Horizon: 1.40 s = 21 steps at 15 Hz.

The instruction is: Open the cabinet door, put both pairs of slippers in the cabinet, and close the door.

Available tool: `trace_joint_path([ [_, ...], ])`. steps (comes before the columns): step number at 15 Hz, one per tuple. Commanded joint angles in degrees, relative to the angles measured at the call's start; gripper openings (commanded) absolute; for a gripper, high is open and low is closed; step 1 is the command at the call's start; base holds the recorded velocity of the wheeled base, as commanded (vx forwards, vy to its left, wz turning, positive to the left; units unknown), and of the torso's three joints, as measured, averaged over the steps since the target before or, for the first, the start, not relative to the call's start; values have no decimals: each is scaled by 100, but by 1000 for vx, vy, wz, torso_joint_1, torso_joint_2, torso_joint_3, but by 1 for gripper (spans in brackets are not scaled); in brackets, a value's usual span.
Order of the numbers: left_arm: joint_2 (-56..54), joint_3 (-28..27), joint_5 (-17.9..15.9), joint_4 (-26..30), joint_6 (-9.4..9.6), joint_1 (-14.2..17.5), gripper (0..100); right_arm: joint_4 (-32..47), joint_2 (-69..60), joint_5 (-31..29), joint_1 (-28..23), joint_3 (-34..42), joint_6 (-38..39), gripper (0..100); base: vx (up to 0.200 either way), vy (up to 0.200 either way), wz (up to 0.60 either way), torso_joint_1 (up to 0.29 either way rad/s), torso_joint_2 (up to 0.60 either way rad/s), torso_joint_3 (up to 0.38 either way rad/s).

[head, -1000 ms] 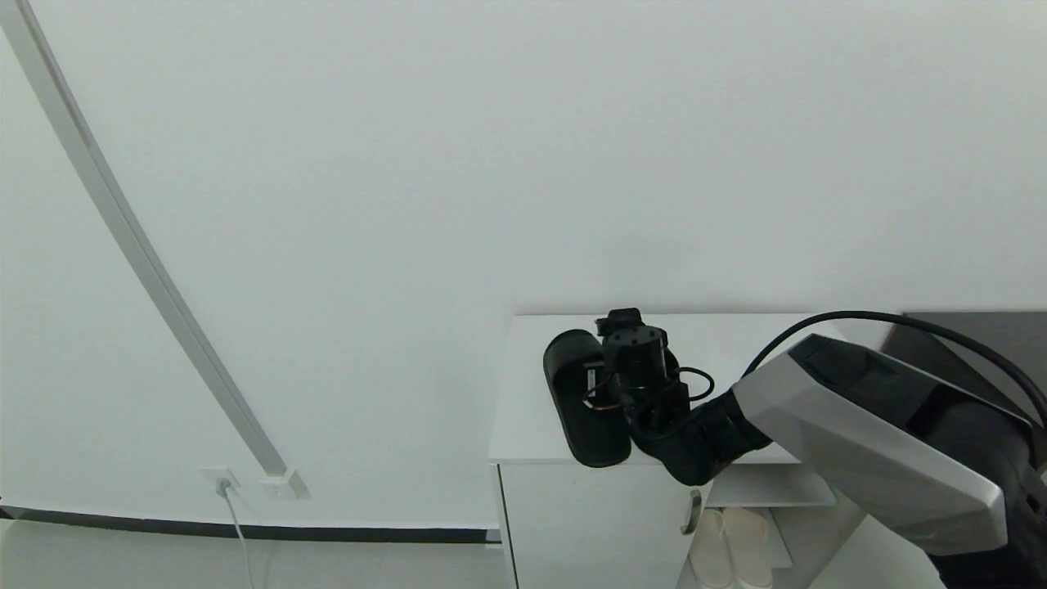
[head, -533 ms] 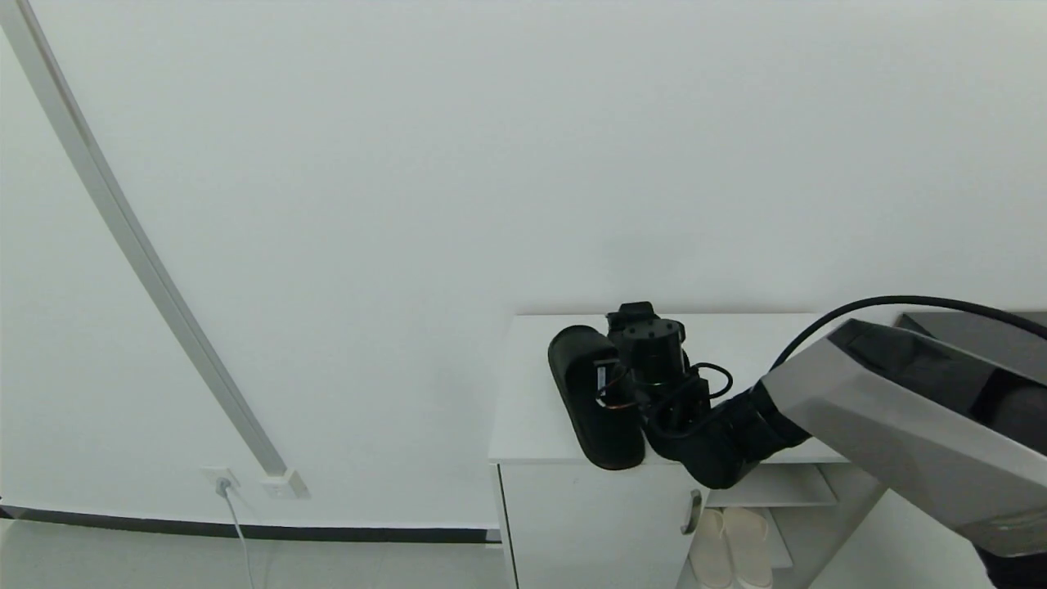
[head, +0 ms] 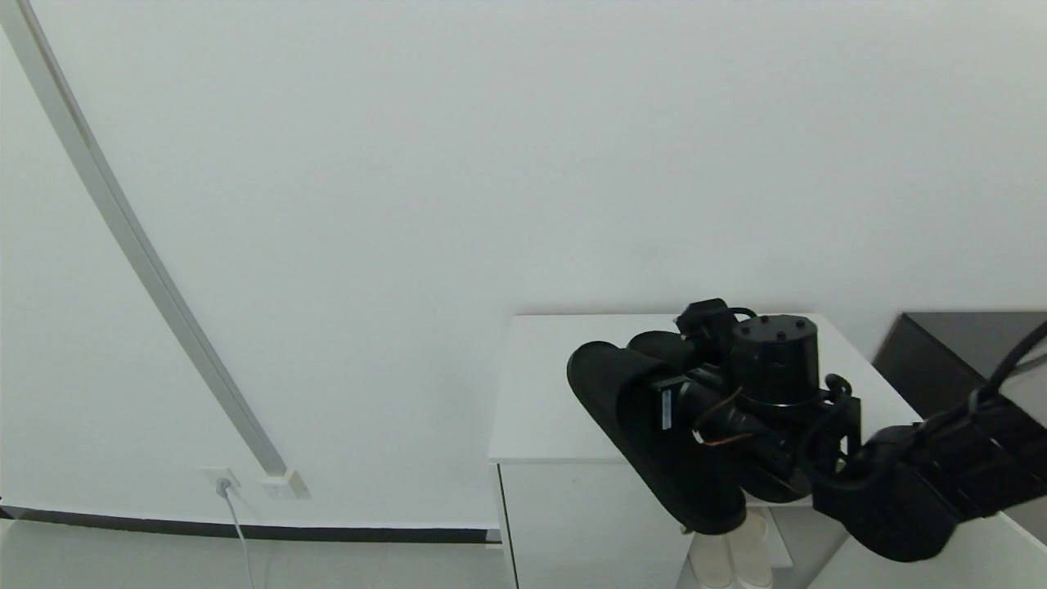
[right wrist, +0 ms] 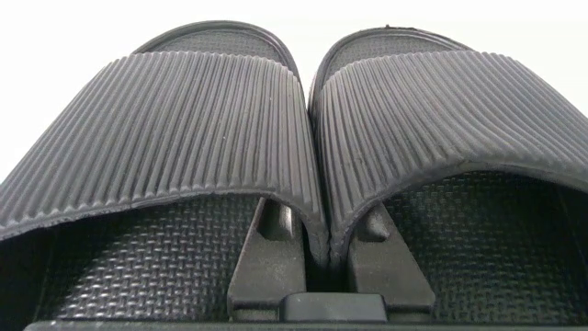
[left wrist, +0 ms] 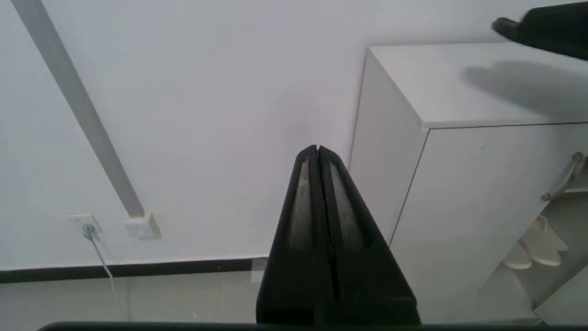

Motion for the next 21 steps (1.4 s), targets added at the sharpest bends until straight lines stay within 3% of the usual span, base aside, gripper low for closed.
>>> trace_joint_path([
  [1,-1,1,-2,0,2,1,0,-20,-795,287,6,664,48,0,0,0,0,0,0,0],
  [7,-1,1,-2,0,2,1,0,-196,-743,278,68,796,31,0,0,0,0,0,0,0],
  [17,-1,1,7,0,-16,1,0,-196,-769,243,85,946,4,0,-200,0,0,4,1,-1],
  [21,-1,1,7,0,-7,1,0,-196,-743,234,120,990,4,0,0,0,0,0,0,0],
])
